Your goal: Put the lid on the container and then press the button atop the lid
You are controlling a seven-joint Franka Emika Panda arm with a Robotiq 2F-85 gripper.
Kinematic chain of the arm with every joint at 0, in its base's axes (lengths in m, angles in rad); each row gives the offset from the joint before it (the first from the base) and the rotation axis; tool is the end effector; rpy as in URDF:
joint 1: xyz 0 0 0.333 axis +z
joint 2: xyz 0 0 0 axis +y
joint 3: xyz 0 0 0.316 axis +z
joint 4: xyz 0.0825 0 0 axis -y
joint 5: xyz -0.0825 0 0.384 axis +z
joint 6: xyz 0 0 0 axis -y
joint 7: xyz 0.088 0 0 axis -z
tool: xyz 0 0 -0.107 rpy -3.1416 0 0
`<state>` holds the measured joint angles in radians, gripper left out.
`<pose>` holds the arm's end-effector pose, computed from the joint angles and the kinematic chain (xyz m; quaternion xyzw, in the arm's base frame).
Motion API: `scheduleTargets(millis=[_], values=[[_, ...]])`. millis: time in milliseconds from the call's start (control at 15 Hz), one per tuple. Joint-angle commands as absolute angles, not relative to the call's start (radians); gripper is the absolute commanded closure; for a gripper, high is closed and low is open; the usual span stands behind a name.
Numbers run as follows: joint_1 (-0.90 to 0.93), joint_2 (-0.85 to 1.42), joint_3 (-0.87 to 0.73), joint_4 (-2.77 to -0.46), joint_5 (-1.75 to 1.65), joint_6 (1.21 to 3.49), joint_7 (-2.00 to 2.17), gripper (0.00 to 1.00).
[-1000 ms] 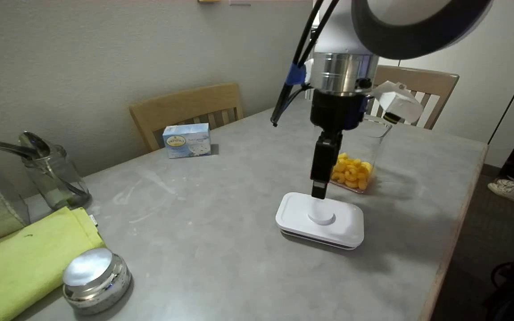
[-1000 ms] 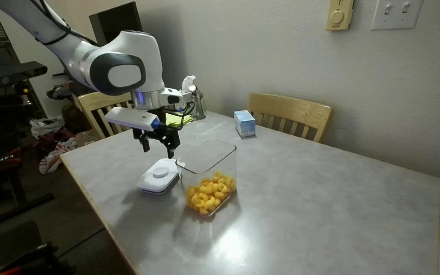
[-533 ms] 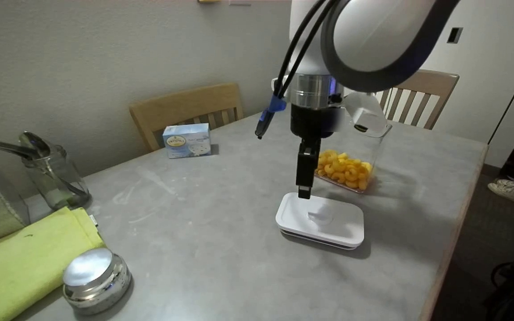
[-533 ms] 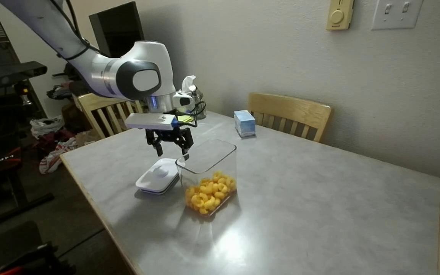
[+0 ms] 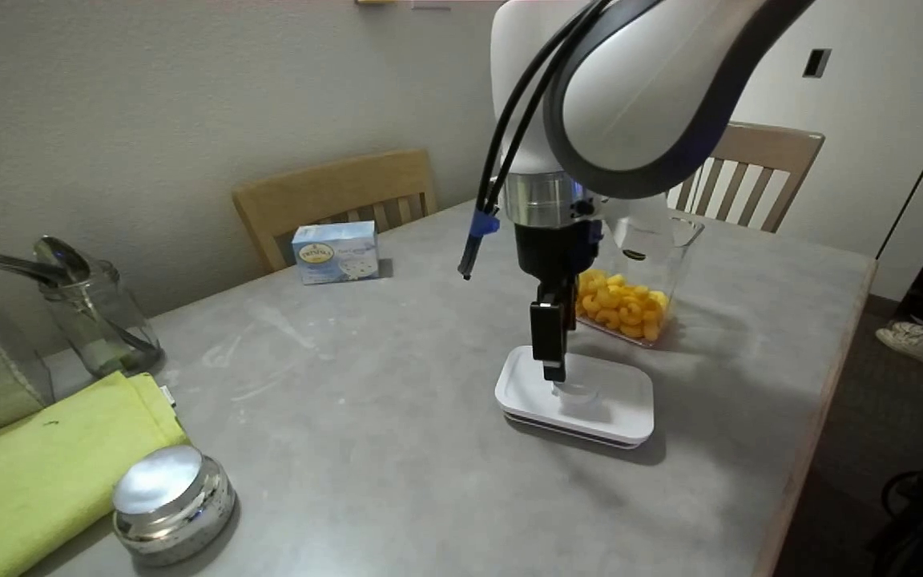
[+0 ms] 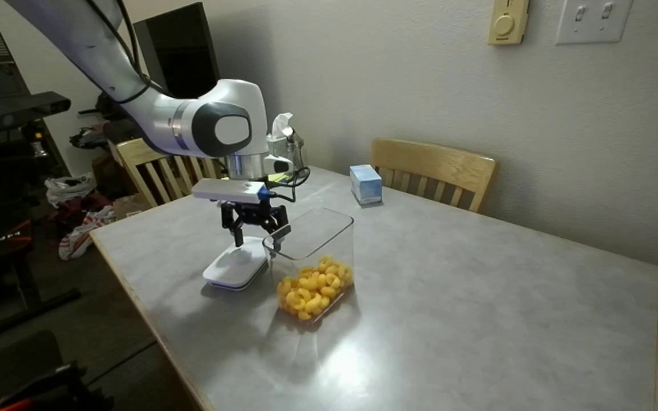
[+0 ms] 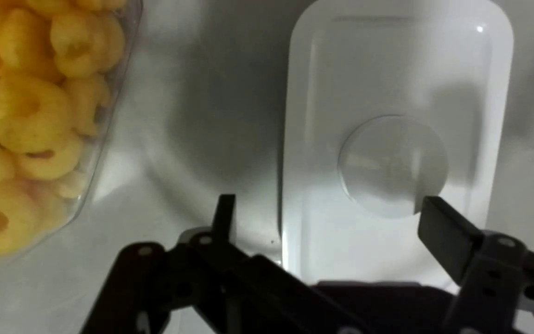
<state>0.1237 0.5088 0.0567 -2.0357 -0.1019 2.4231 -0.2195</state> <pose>0.5752 0.1045 0.1812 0.9700 0.2349 -0.0601 0.0160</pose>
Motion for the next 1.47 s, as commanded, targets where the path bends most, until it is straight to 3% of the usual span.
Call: scheduleTargets(millis=[0, 1400], values=[[0.1, 0.51, 0.088, -2.013, -0.062, 2.352, -0.19, 0.0], [0.075, 0.507, 0.135, -2.069, 0.101, 2.389, -0.197, 0.0]])
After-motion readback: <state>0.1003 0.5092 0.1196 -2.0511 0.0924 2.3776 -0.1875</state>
